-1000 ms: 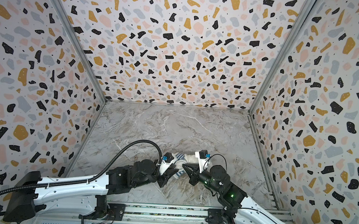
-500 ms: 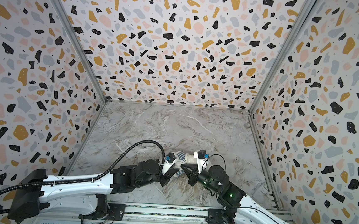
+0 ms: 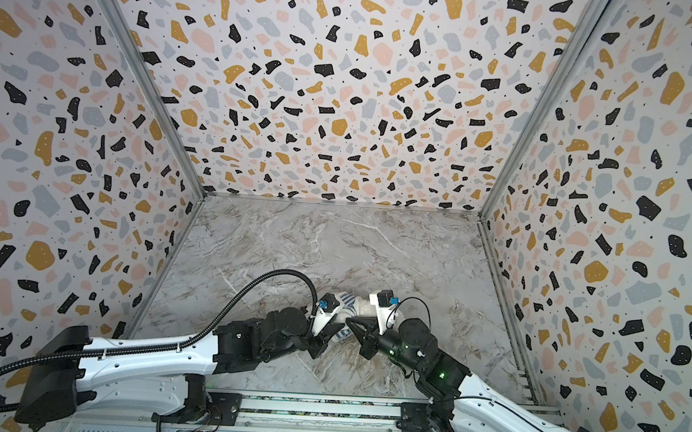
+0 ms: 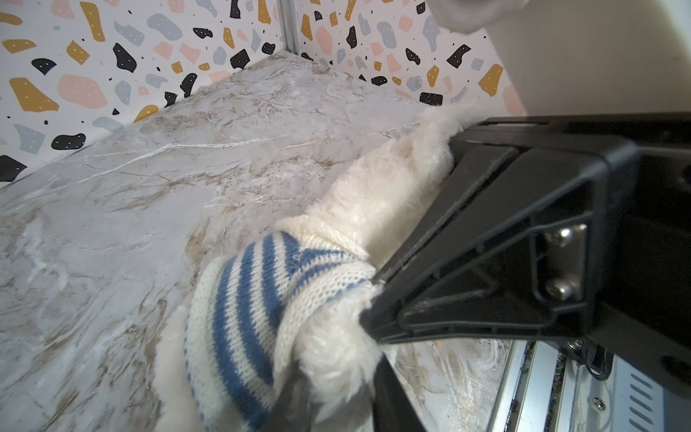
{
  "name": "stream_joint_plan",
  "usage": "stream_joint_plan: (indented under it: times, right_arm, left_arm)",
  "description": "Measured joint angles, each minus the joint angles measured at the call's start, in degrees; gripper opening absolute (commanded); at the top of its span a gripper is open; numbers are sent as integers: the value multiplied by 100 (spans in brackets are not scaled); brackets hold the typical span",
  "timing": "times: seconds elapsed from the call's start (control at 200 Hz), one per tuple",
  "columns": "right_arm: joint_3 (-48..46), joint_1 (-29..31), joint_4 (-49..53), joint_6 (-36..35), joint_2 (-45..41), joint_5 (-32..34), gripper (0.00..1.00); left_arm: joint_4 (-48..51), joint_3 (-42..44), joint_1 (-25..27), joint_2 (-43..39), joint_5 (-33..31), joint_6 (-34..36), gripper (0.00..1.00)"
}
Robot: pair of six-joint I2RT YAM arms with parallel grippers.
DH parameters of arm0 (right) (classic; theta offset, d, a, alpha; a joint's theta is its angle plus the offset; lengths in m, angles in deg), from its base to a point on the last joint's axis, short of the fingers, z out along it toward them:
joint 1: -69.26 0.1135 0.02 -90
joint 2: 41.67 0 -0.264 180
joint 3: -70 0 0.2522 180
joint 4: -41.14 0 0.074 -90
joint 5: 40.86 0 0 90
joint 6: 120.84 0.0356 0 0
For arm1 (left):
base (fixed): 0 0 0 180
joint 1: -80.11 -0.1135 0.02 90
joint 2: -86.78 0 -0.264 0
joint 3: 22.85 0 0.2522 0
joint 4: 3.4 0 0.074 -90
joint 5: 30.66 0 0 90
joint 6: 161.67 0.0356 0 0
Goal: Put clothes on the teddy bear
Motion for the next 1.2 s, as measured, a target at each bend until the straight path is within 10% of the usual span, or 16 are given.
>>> stream_joint_plan:
  times: [0.205,0.365,0.661,1.201]
  right_arm:
    - [2,50,50,-90,13,48,0]
    - [74,57,140,-184,55,109,0]
    - [50,310,153,-673,-236,435,37]
    - [-160,699,-284,-1141,319,1246,42]
  left_arm:
    - [-46,0,0,140,-9,-15,0]
    - [-90,2,0,160,4,-111,0]
    - [-479,144,-321,59,39,-1182,0]
    - [-984,293,-848,-140,739,-2745,0]
